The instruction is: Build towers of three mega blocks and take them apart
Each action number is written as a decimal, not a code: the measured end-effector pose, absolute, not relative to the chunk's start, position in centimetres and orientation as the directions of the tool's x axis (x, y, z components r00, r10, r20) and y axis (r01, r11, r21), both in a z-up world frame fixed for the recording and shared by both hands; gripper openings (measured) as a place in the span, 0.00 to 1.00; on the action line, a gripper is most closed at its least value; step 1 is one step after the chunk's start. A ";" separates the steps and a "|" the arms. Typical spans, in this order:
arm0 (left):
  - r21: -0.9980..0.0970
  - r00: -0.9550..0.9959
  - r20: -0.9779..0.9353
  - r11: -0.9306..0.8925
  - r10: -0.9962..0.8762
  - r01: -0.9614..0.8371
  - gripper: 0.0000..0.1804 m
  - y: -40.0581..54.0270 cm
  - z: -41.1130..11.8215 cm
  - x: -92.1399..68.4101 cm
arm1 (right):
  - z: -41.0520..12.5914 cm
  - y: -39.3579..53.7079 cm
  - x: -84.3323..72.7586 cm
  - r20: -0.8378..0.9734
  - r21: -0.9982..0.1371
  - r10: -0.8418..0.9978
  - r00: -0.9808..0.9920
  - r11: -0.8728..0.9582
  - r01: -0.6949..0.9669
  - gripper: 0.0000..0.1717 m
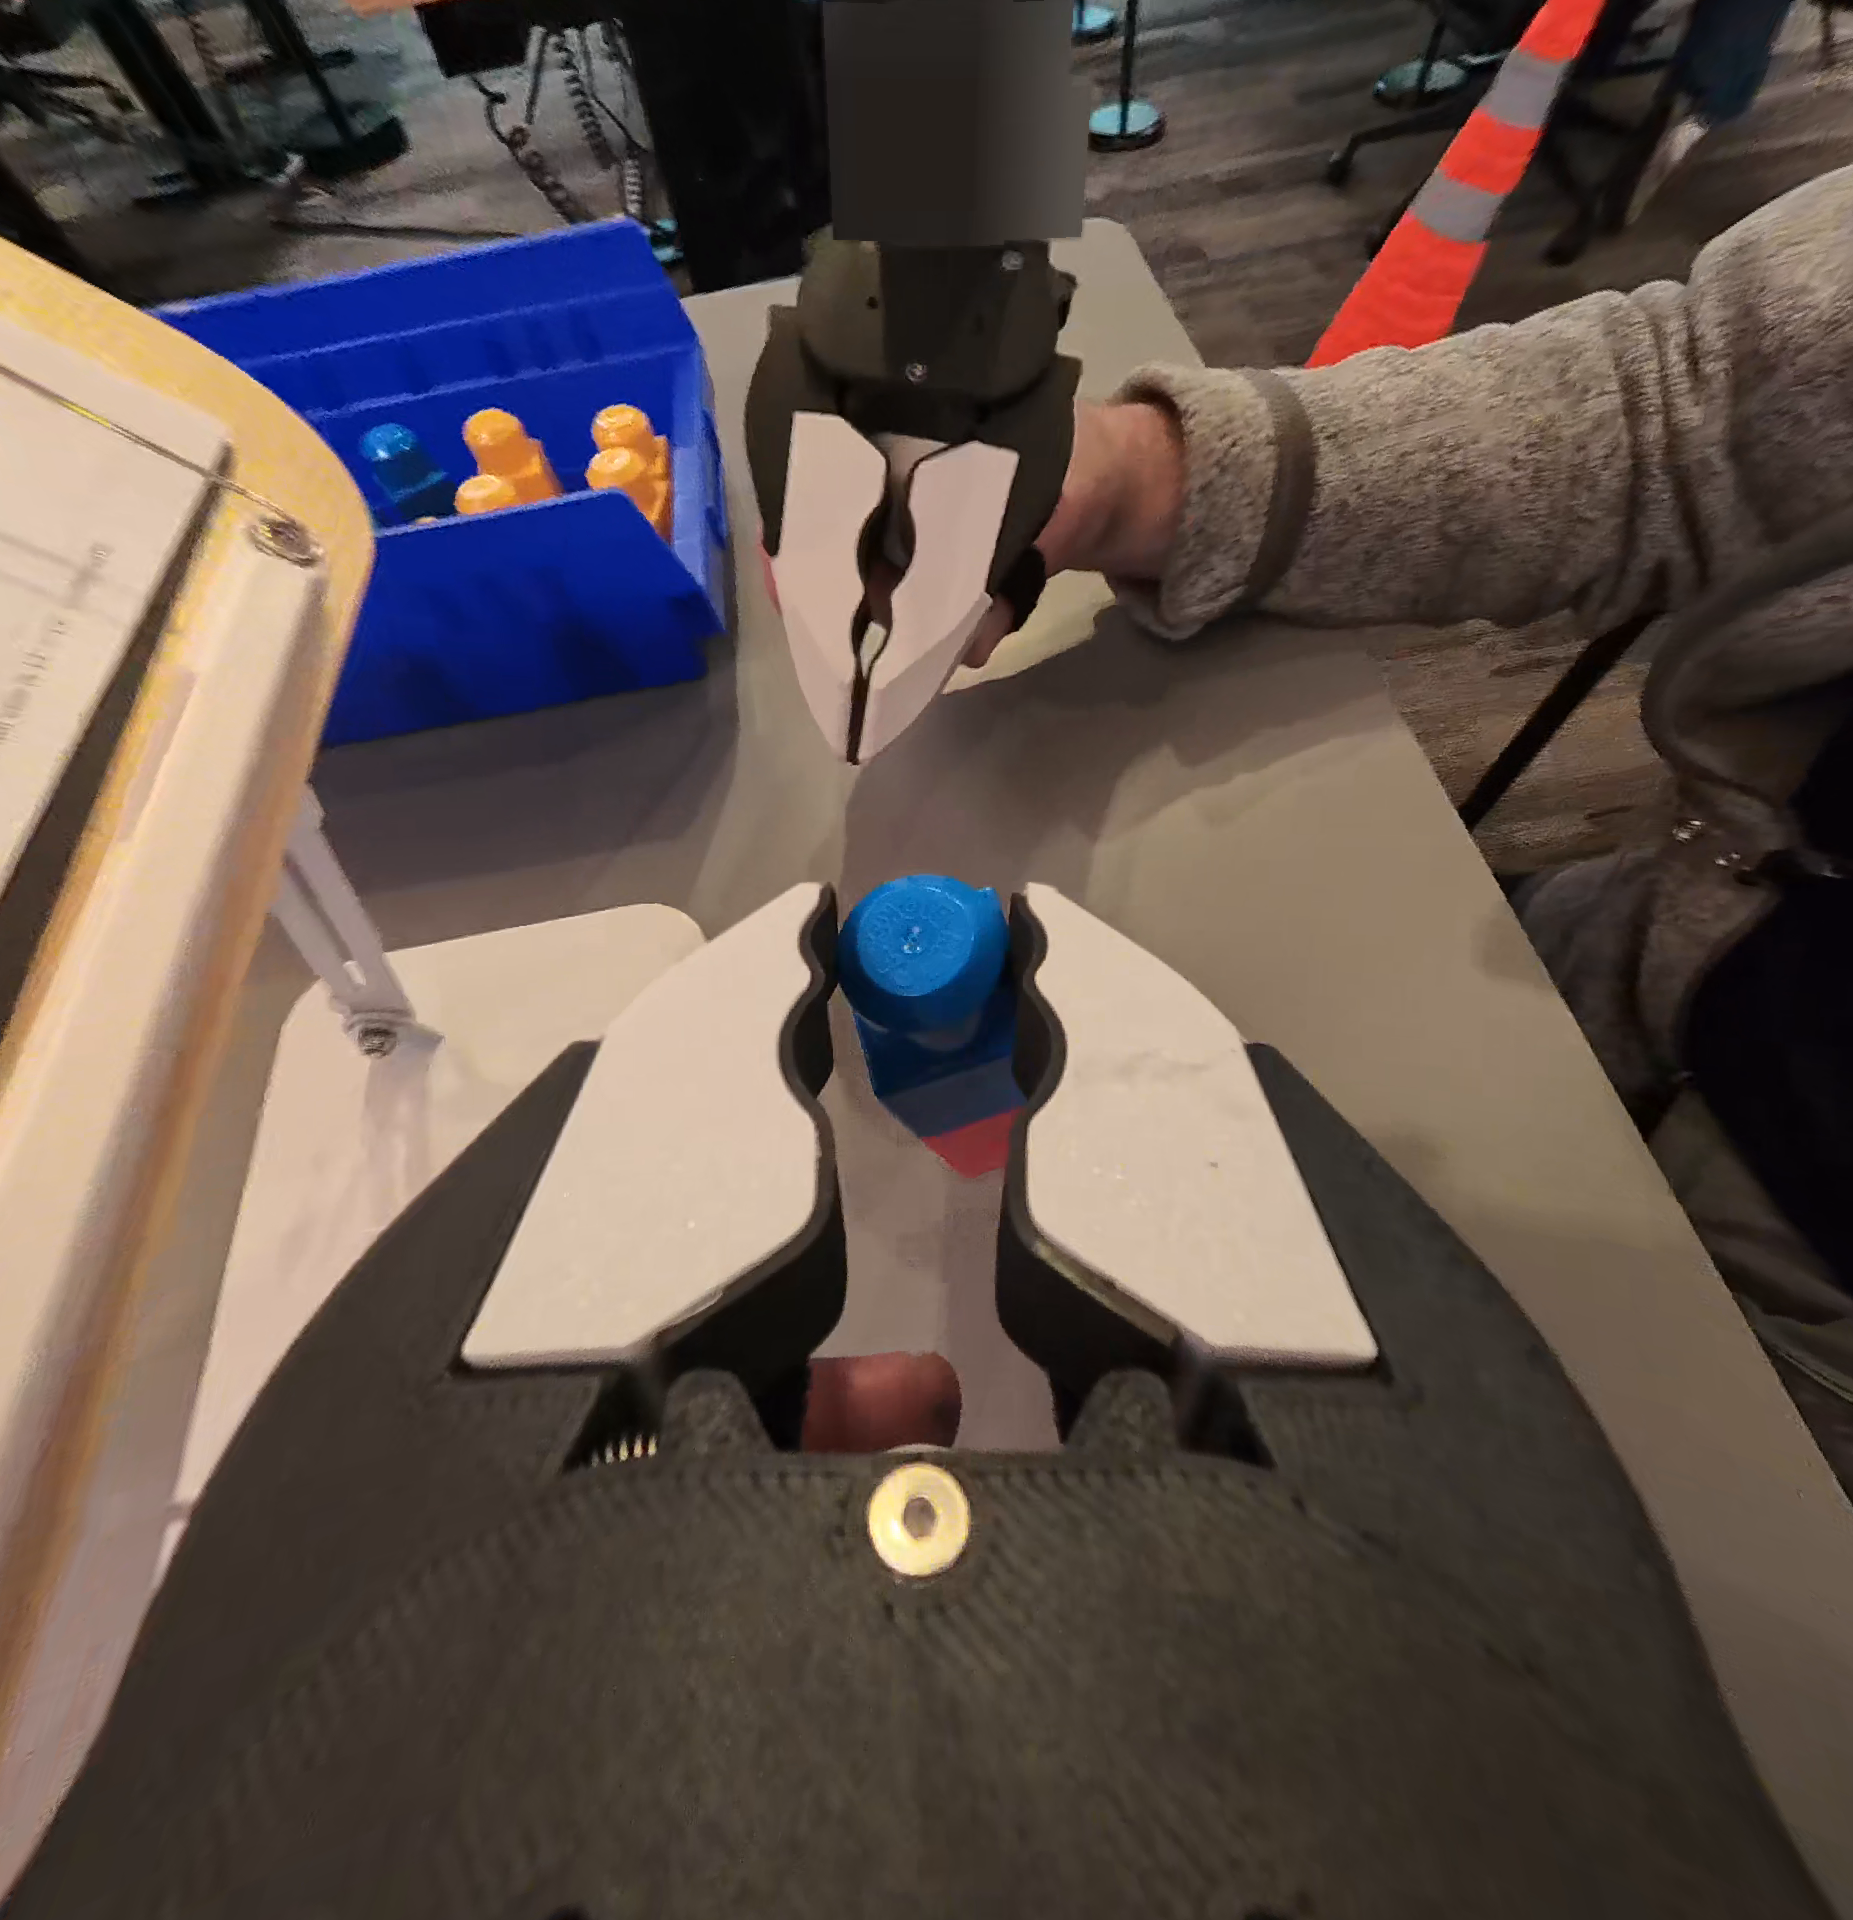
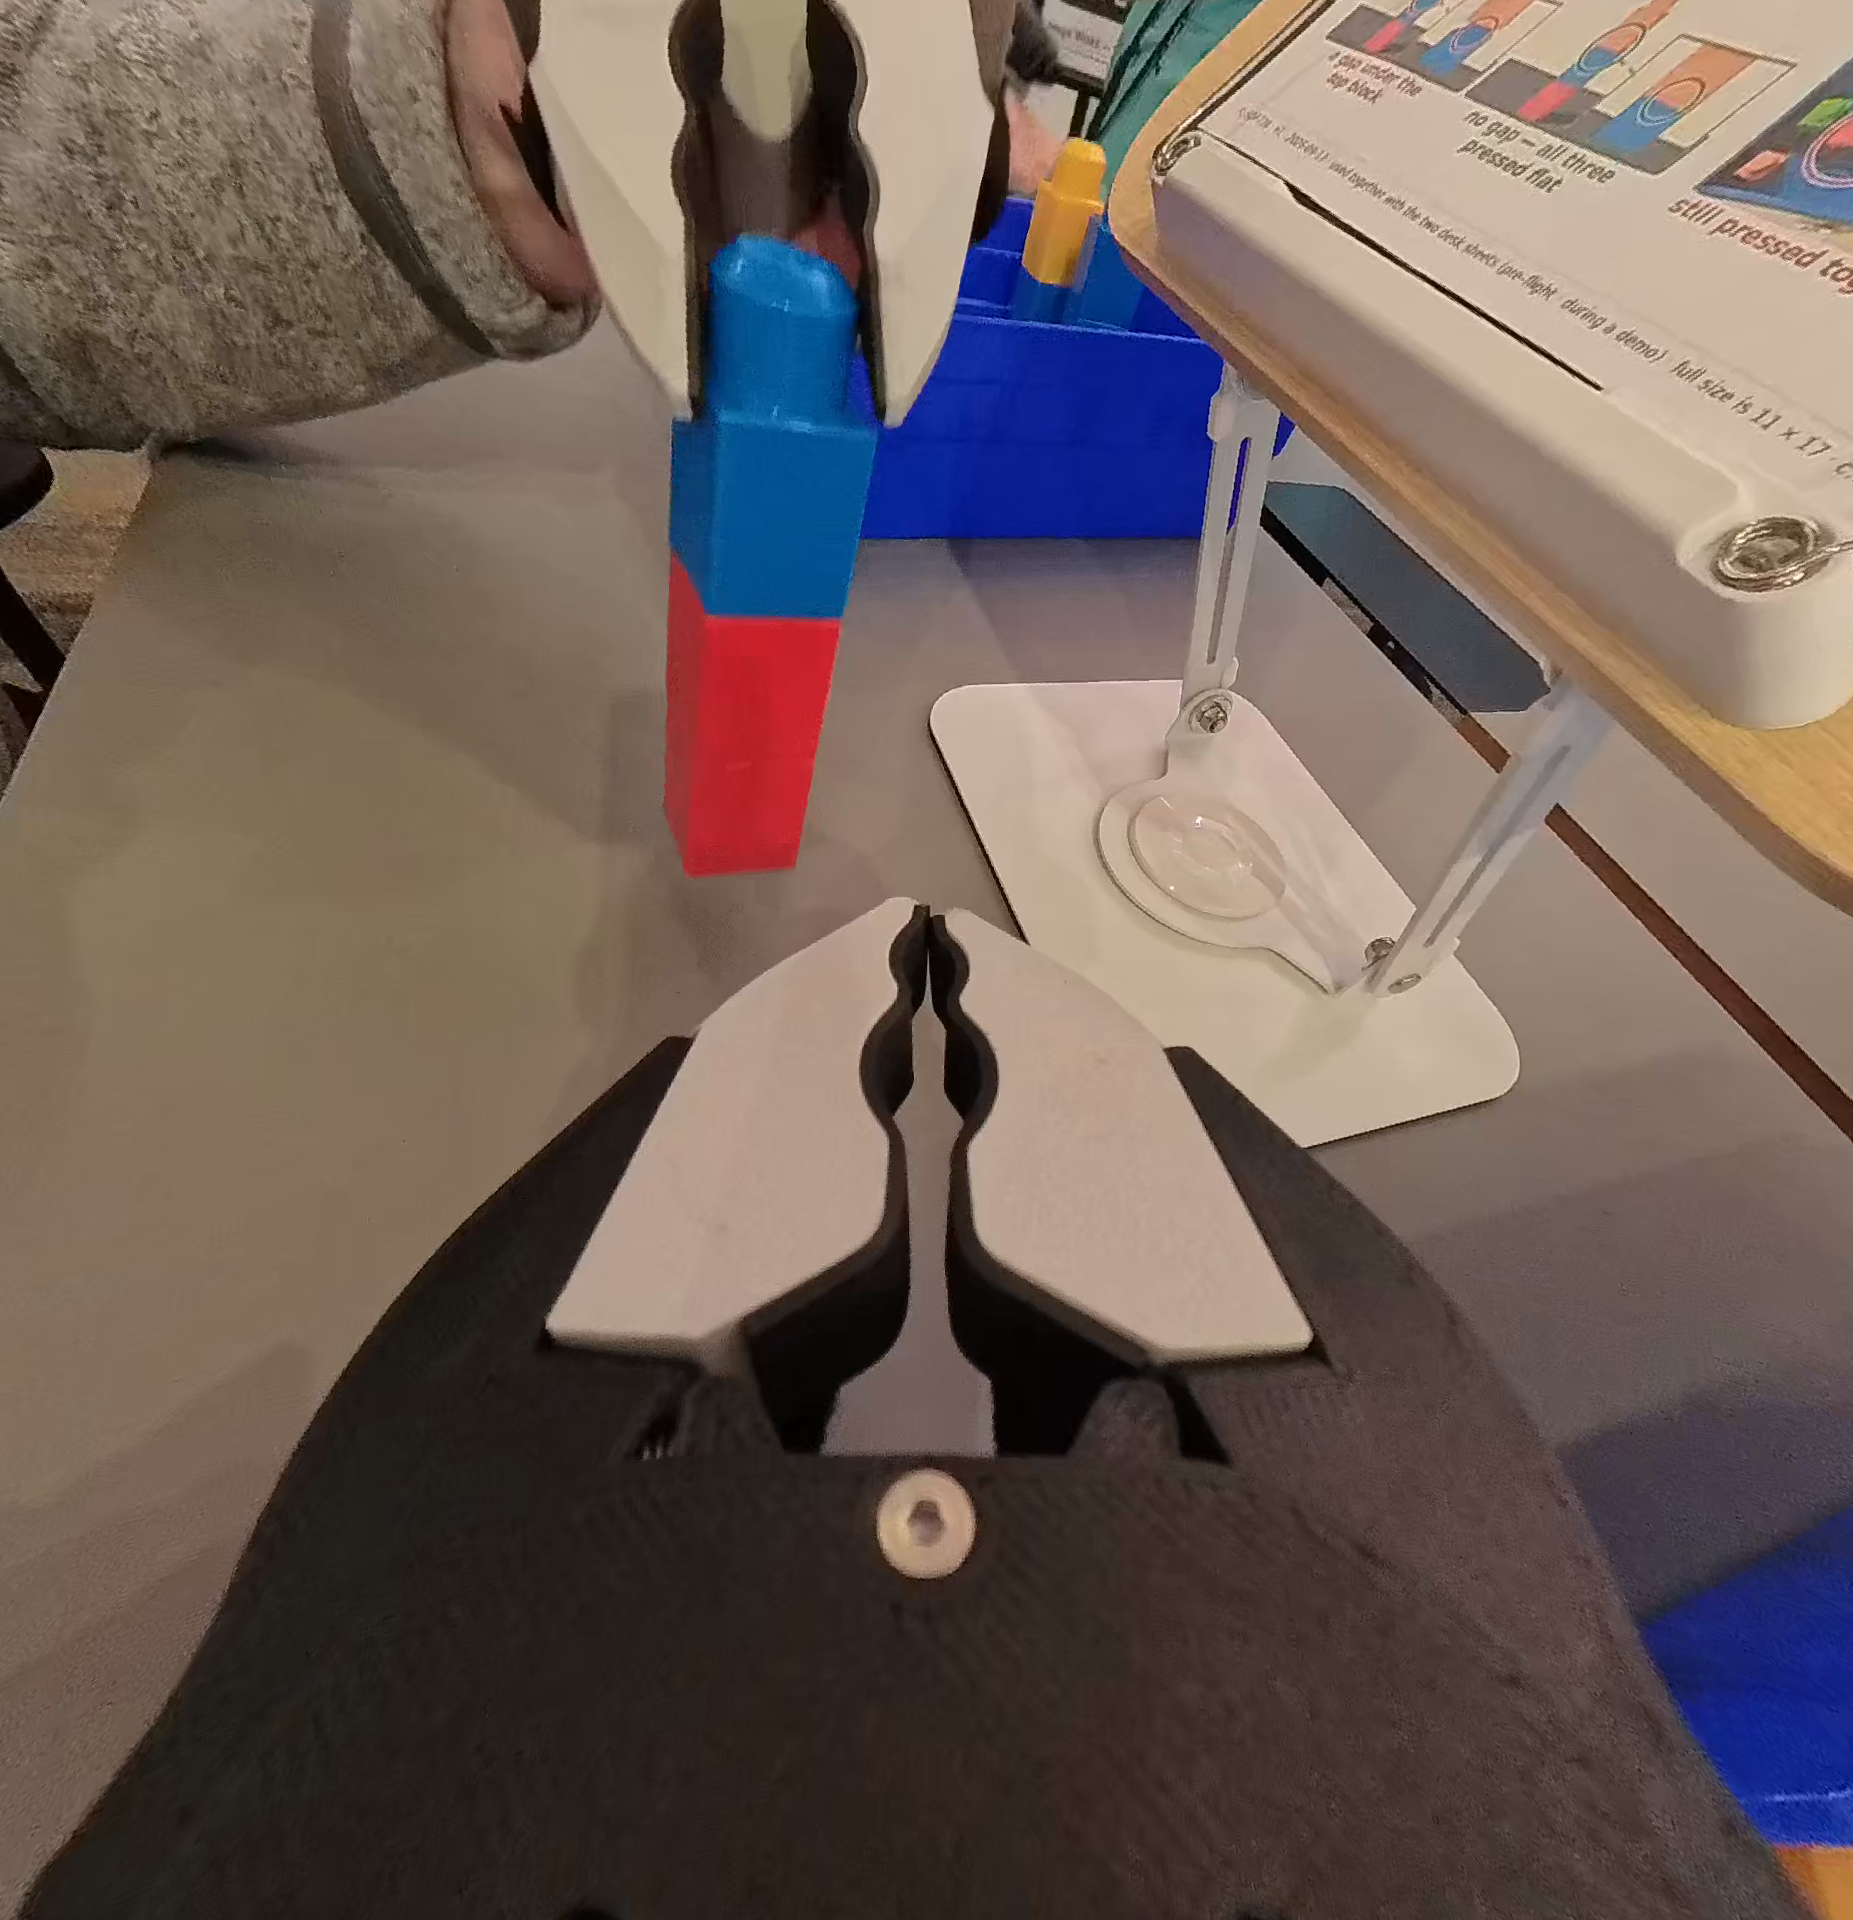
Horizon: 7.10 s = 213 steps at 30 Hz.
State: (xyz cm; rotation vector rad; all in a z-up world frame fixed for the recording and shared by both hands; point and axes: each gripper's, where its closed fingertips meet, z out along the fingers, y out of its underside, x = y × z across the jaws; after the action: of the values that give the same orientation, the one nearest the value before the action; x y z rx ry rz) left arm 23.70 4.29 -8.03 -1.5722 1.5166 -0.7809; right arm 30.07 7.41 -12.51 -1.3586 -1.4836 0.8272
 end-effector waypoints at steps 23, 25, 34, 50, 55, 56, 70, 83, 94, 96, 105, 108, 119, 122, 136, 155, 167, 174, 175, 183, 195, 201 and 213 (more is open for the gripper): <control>-0.859 0.015 -0.054 0.039 -0.998 -0.510 0.23 4.1 -11.2 24.4 | -12.5 7.2 30.0 0.189 -0.920 0.981 0.033 0.166 0.354 0.00; -0.863 0.017 -0.054 0.038 -0.998 -0.503 0.25 4.1 -11.1 24.3 | -12.5 7.2 30.0 0.188 -0.920 0.982 0.031 0.165 0.354 0.00; -0.877 0.062 -0.076 0.037 -0.995 -0.479 0.33 4.0 -10.6 23.1 | -12.6 7.2 30.0 0.187 -0.920 0.982 0.029 0.164 0.356 0.00; -0.883 0.096 -0.014 -0.033 -0.995 -0.469 0.38 2.6 -11.9 21.4 | -12.4 7.3 30.1 0.186 -0.923 0.982 0.037 0.162 0.348 0.00; -0.832 0.112 0.052 -0.105 -0.992 -0.545 0.41 1.7 -16.9 22.3 | -12.5 7.1 30.0 0.191 -0.921 0.981 0.030 0.168 0.353 0.00; -0.825 0.114 0.060 -0.114 -0.992 -0.554 0.42 1.7 -17.7 22.7 | -12.5 7.1 30.0 0.190 -0.920 0.981 0.031 0.168 0.353 0.00; -0.704 0.142 -0.001 -0.100 -0.990 -0.703 0.20 3.7 -20.0 23.4 | -10.0 5.2 28.5 0.162 -0.945 0.987 -0.023 0.161 0.284 0.18; -0.413 0.066 -0.091 -0.023 -0.994 -0.911 0.20 3.9 -19.9 23.5 | -13.3 3.0 24.8 0.173 -0.820 0.976 -0.129 0.215 0.530 0.21; -0.943 0.134 -0.004 -0.041 -0.991 -0.329 0.41 4.6 -10.5 25.9 | -4.8 3.9 28.6 0.026 -0.998 0.990 -0.138 0.017 -0.065 0.21; -0.962 0.096 0.039 -0.063 -0.995 -0.266 0.38 4.0 -9.7 26.3 | -4.8 3.8 28.5 0.038 -0.996 0.989 -0.144 0.026 -0.083 0.21; -0.983 0.024 0.071 -0.074 -0.997 -0.167 0.23 2.9 -9.0 27.2 | -4.9 3.4 28.2 0.055 -0.992 0.986 -0.158 0.036 -0.123 0.21; -0.978 0.006 0.083 -0.082 -0.997 -0.189 0.23 2.6 -9.2 27.1 | -5.0 3.2 28.2 0.066 -0.992 0.983 -0.171 0.047 -0.117 0.21; -0.967 0.044 0.038 -0.048 -0.998 -0.249 0.23 2.9 -9.8 26.9 | -5.0 3.1 28.3 0.054 -0.995 0.982 -0.180 0.037 -0.096 0.25; -0.960 0.054 0.017 -0.031 -0.998 -0.279 0.23 3.0 -10.2 26.7 | -5.5 3.3 28.2 0.078 -0.996 0.985 -0.156 0.071 -0.052 0.25; -0.956 0.068 -0.022 0.001 -0.997 -0.294 0.23 3.1 -10.4 26.4 | -5.9 3.5 28.4 0.085 -0.996 0.987 -0.140 0.086 0.001 0.21; -0.958 0.164 -0.001 -0.046 -0.986 -0.283 0.23 5.4 -11.8 25.1 | -2.1 9.0 37.3 0.065 -0.995 0.982 0.180 0.077 -0.063 0.21; -0.950 0.179 0.002 -0.058 -0.984 -0.306 0.23 6.1 -13.2 25.1 | -2.2 16.9 42.9 0.104 -0.988 0.897 0.429 0.044 0.147 0.21; -0.948 0.187 0.011 -0.070 -0.982 -0.312 0.23 6.5 -13.8 25.2 | -3.4 26.0 46.5 0.063 -0.953 0.762 0.645 -0.146 0.266 0.21; -0.947 0.188 0.009 -0.069 -0.982 -0.315 0.23 6.6 -13.9 25.2 | -4.1 27.6 47.0 0.051 -0.936 0.731 0.681 -0.203 0.288 0.21; -0.950 0.195 0.018 -0.077 -0.981 -0.303 0.23 6.9 -13.8 25.0 | -9.8 37.6 50.0 -0.020 -0.796 0.511 0.859 -0.528 0.296 0.21; -0.952 0.185 0.037 -0.091 -0.982 -0.293 0.23 6.9 -14.0 24.9 | -15.7 44.0 52.7 0.101 -0.603 0.291 0.952 -0.743 0.291 0.21; -0.952 0.180 0.045 -0.097 -0.983 -0.290 0.23 6.9 -14.1 24.9 | -17.8 44.5 52.8 0.116 -0.500 0.264 0.958 -0.817 0.286 0.21; -0.953 0.179 0.052 -0.103 -0.982 -0.284 0.23 6.9 -13.9 24.8 | -18.2 44.6 52.7 0.117 -0.432 0.265 0.957 -0.854 0.289 0.27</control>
State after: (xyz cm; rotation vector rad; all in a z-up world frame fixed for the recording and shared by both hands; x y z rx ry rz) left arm 24.85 6.91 -13.95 -1.5595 1.2505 -0.9821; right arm 52.68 44.57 -18.24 -2.6498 -0.3962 -0.0739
